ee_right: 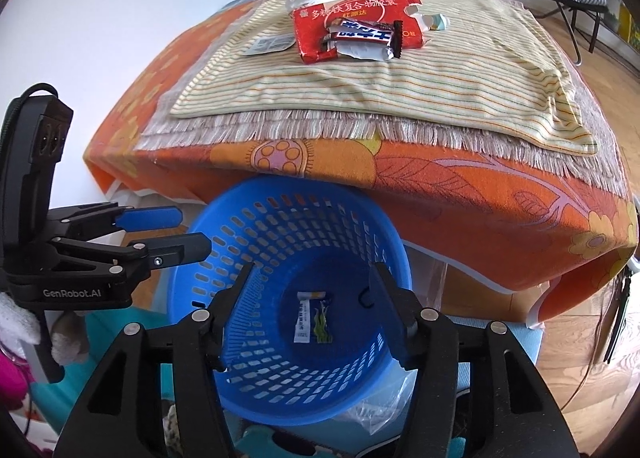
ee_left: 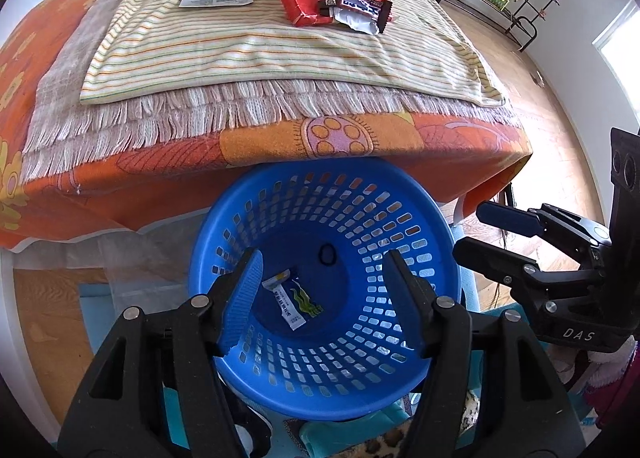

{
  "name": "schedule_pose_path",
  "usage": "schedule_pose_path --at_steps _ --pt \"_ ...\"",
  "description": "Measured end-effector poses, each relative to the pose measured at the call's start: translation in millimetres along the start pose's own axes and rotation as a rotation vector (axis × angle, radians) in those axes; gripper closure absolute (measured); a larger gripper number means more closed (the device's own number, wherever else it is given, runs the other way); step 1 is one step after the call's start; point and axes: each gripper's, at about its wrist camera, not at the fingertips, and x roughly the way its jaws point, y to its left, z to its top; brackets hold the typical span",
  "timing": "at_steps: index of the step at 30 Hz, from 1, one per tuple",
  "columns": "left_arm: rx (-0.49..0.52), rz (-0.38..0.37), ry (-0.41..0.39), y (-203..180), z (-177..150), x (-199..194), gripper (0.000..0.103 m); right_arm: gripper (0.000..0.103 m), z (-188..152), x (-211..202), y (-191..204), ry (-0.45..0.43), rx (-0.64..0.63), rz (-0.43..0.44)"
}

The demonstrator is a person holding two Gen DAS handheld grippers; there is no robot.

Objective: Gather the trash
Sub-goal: 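Carry both items over the blue basket and open both tools, then grasp the white sachet with the left tool while the right grasps the chocolate wrapper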

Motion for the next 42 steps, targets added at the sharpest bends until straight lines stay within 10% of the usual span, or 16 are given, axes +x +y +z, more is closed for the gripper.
schedule_pose_path --at_steps 16,42 --pt "0.025 0.013 -0.056 7 53 -18 0.031 0.035 28 -12 -15 -0.032 0.079 -0.007" --pt "-0.030 -0.032 -0.112 96 254 32 0.031 0.035 171 10 -45 -0.102 -0.051 0.058"
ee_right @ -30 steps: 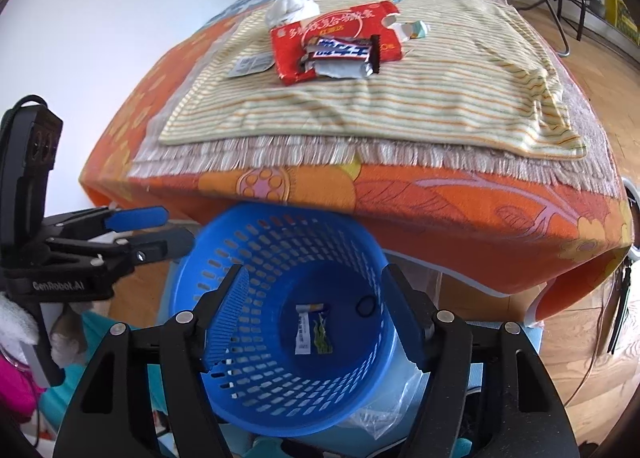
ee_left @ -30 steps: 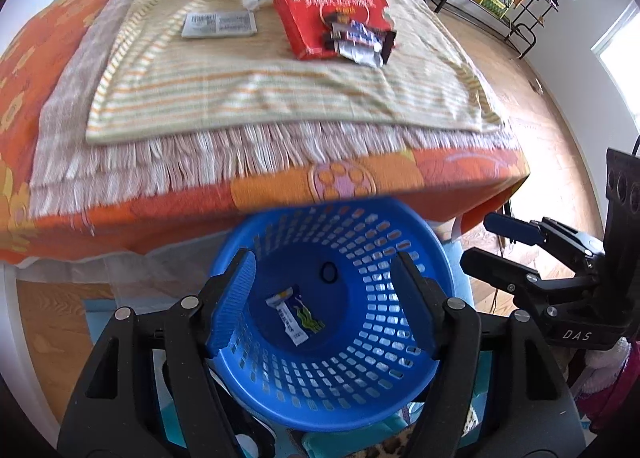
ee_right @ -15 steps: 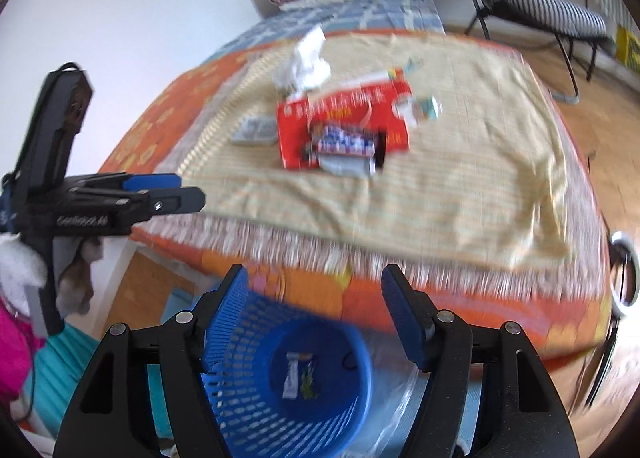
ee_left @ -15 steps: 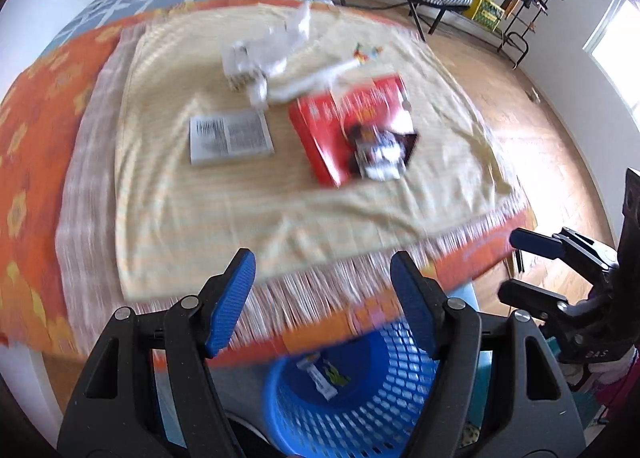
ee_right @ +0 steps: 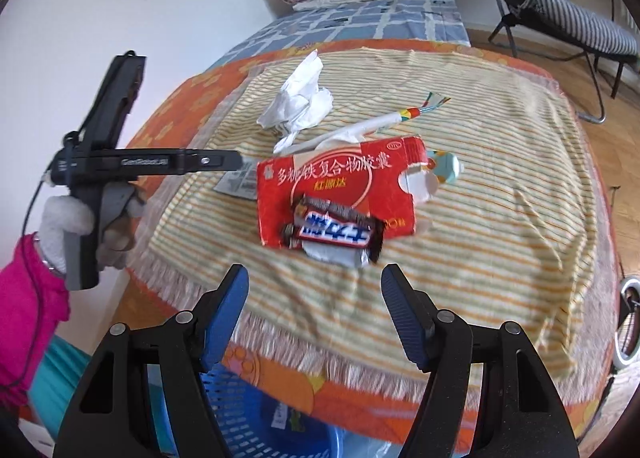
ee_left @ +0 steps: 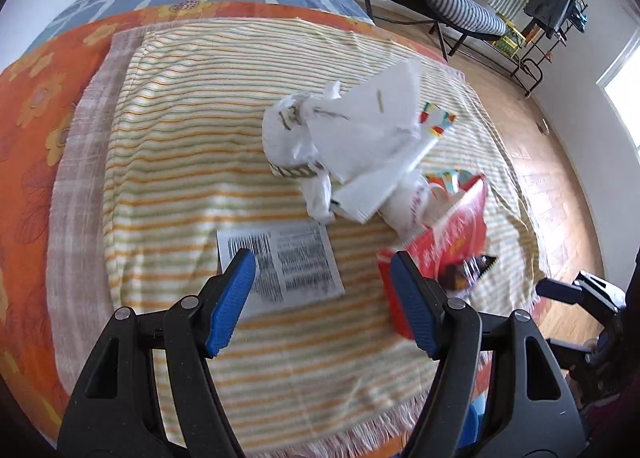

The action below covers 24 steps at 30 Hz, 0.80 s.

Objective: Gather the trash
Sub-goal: 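Grasp the white sachet with the left tool while the right grasps the chocolate wrapper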

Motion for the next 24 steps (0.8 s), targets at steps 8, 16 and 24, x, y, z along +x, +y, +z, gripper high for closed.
schedule_pose_path --at_steps 8,16,24 --pt "-0.053 -0.012 0.025 19 27 37 0.031 0.035 20 17 -2 0.009 0.000 0.027" --pt "-0.004 0.023 0.043 20 31 54 0.031 0.035 27 26 -12 0.019 0.030 0.037" --pt "0.055 -0.016 0.107 17 3 40 0.031 0.035 28 29 -28 0.030 0.072 0.029"
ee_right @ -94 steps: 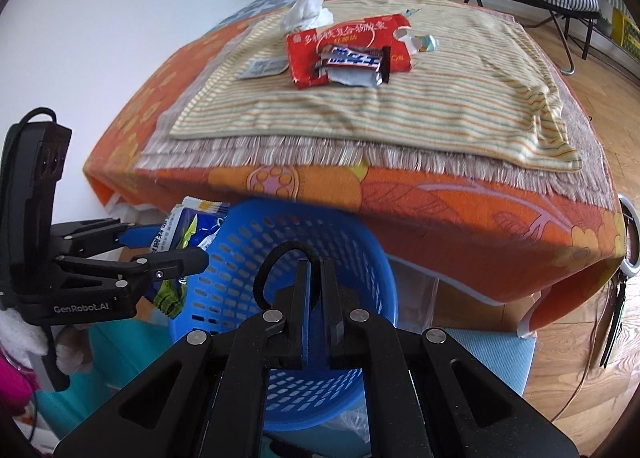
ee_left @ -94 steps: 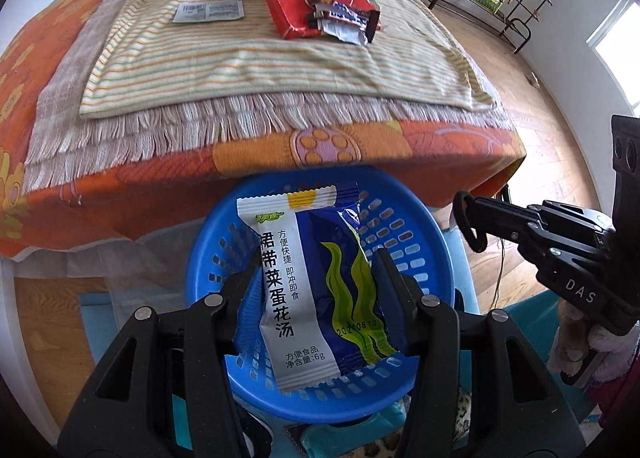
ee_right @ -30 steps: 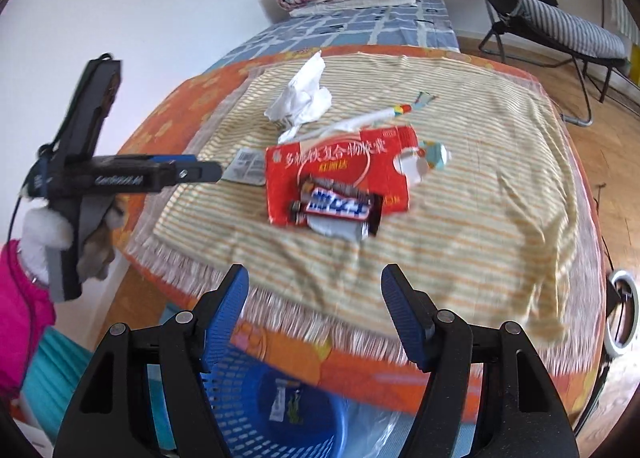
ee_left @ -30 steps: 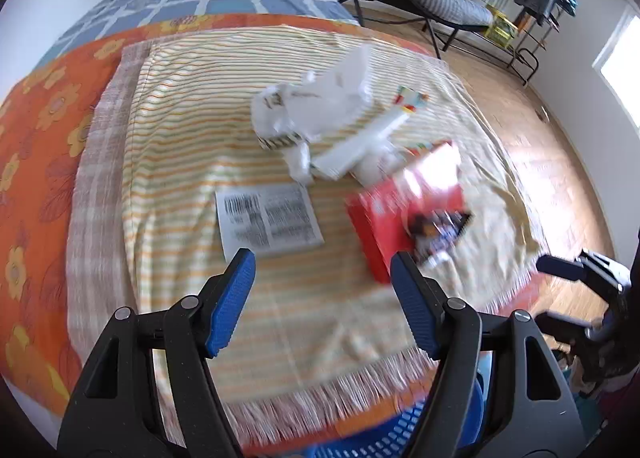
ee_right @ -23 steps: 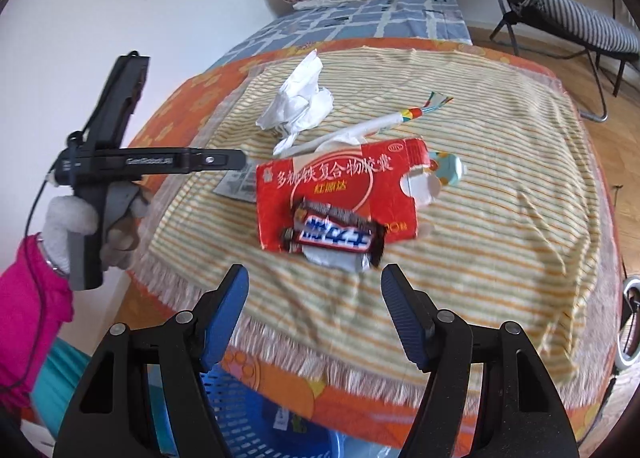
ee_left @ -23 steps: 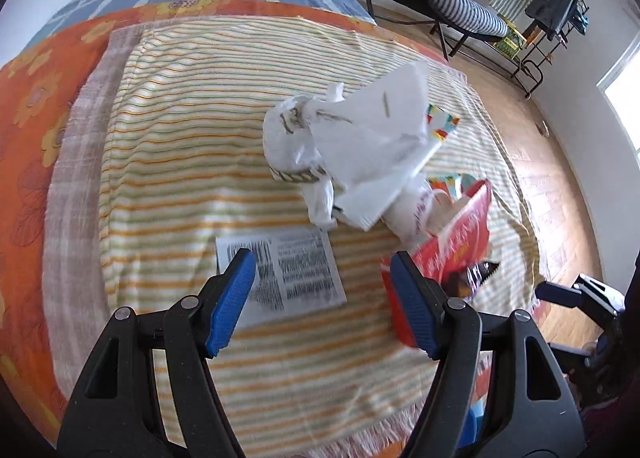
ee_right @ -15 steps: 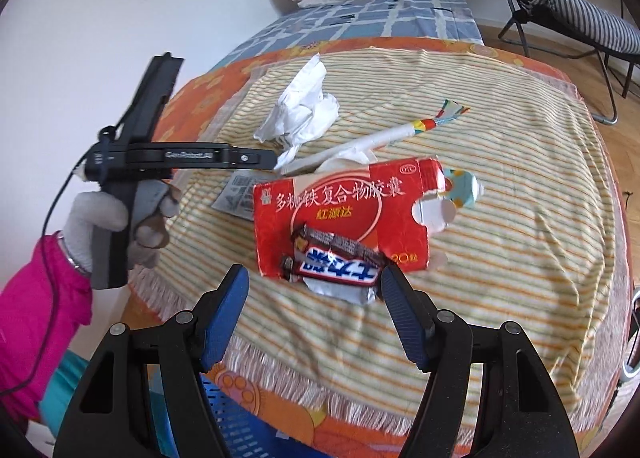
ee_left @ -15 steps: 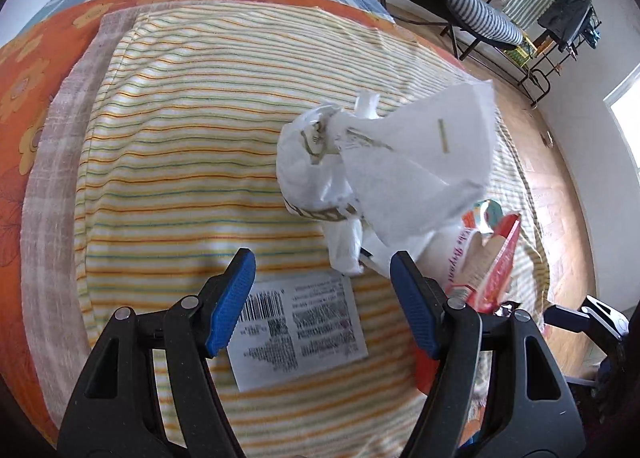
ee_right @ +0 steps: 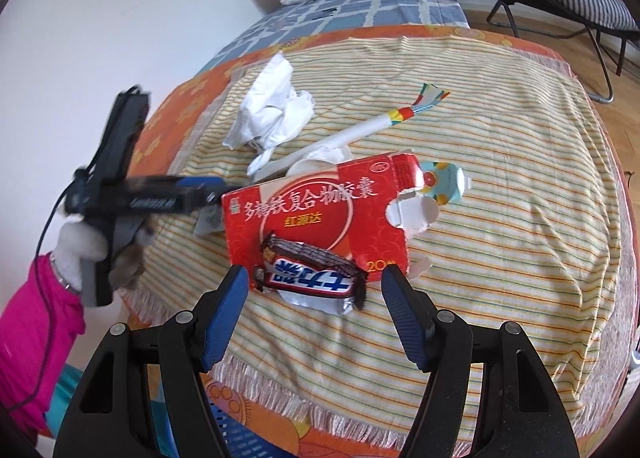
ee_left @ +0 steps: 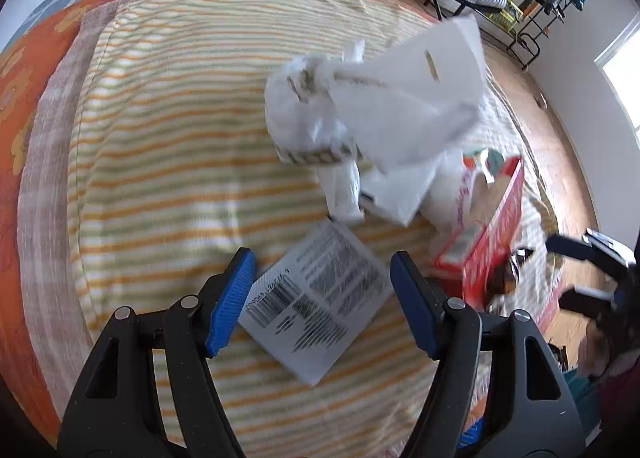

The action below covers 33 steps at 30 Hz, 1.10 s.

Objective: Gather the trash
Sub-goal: 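Grasp the white sachet with the left tool while the right grasps the chocolate wrapper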

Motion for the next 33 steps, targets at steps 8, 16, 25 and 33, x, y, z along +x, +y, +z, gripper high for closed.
schedule_pose_path --at_steps 8,16,25,33 --pt "0.140 0.095 0.039 -34 -28 -3 0.031 0.035 9 7 -6 -0.003 0.020 0.022" --pt "0.144 0.184 0.033 -44 -21 10 0.031 0.035 21 21 -3 -0.017 0.000 0.032" --pt "0.169 0.234 0.021 -40 -17 14 0.041 0.035 3 37 5 0.066 -0.092 0.018" --pt "0.158 0.247 0.017 -32 -25 5 0.042 0.035 -16 45 21 0.109 -0.226 -0.105"
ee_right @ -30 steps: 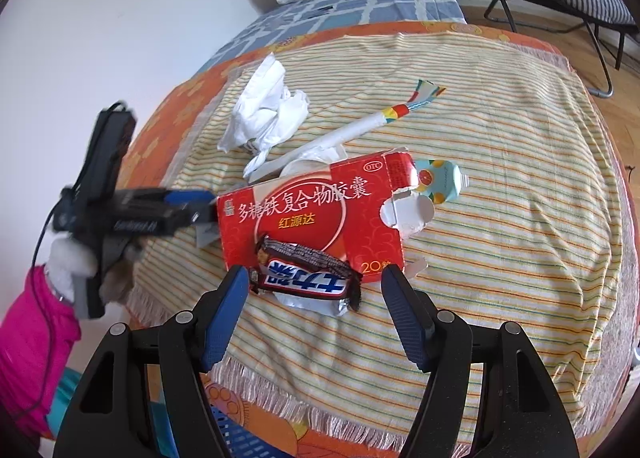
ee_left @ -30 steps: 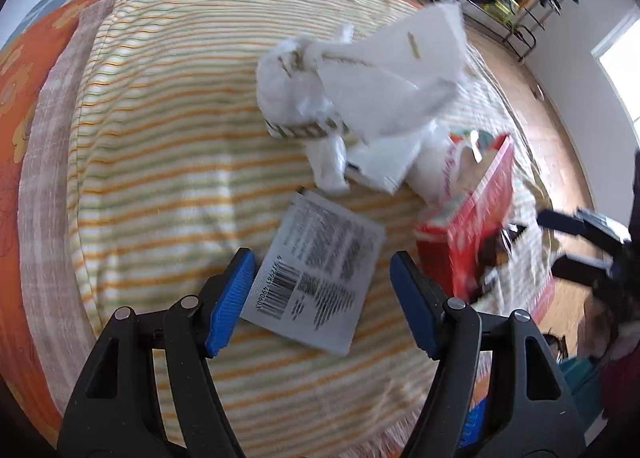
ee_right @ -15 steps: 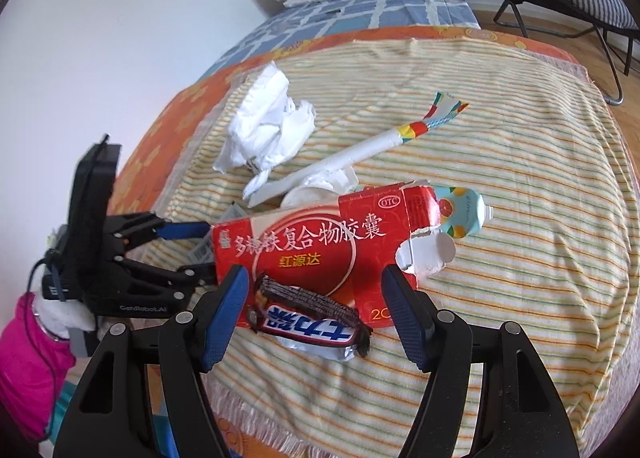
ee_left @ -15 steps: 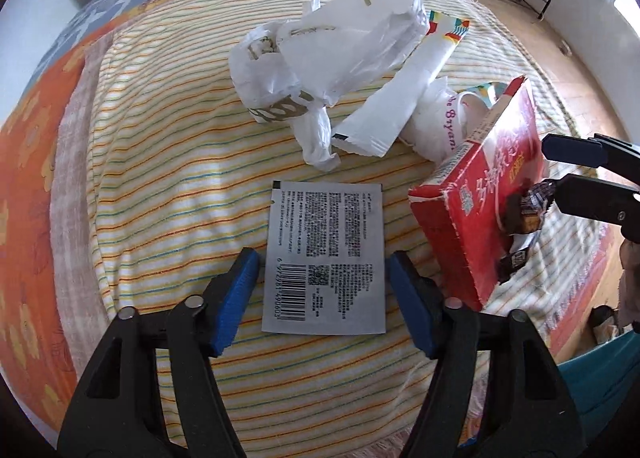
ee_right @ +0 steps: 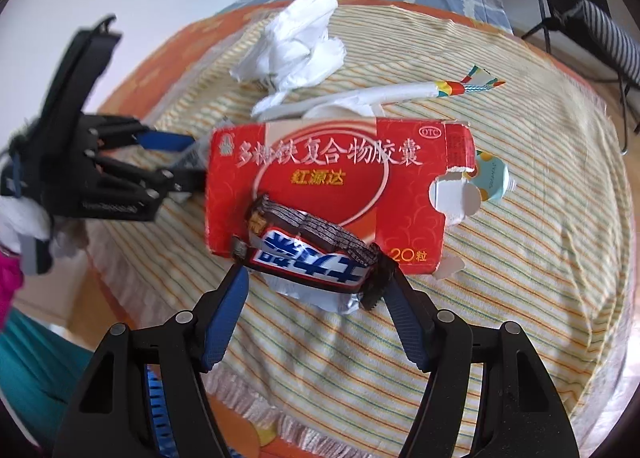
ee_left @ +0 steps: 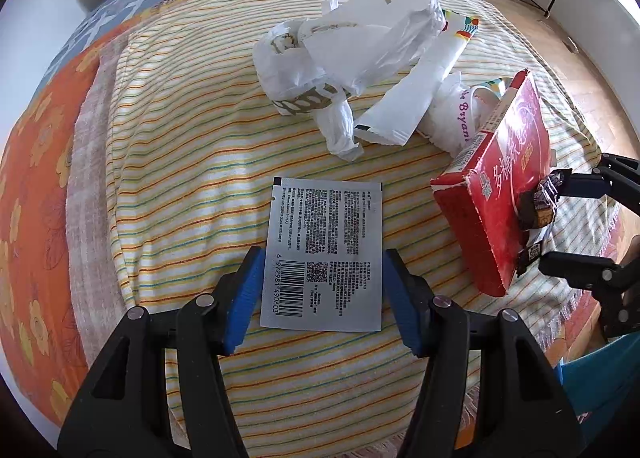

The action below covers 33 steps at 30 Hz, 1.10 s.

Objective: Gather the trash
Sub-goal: 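Grasp the white sachet with the left tool while the right grasps the chocolate wrapper, then carry the sachet and wrapper over the blue basket and open both tools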

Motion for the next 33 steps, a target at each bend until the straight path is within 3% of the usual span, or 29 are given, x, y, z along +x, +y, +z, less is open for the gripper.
schedule_pose_path --at_steps 1,3,4,8,33 --pt "-0.001 0.000 0.000 0 0 0 0.042 0.037 -1 1 1 0.002 -0.003 -0.027" --pt "-0.004 0.001 -0.001 0 -1 -1 0.042 0.055 -2 4 -1 0.002 0.009 -0.055" --pt "-0.005 0.002 -0.002 0 -1 -1 0.042 0.070 -2 6 -4 0.008 0.026 -0.060" --pt "-0.010 -0.003 -0.004 0 -3 -2 0.043 0.093 0 5 -14 -0.003 0.075 -0.062" --pt "-0.086 0.003 -0.078 22 -23 -50 0.050 0.098 -12 -65 7 -0.193 0.061 -0.073"
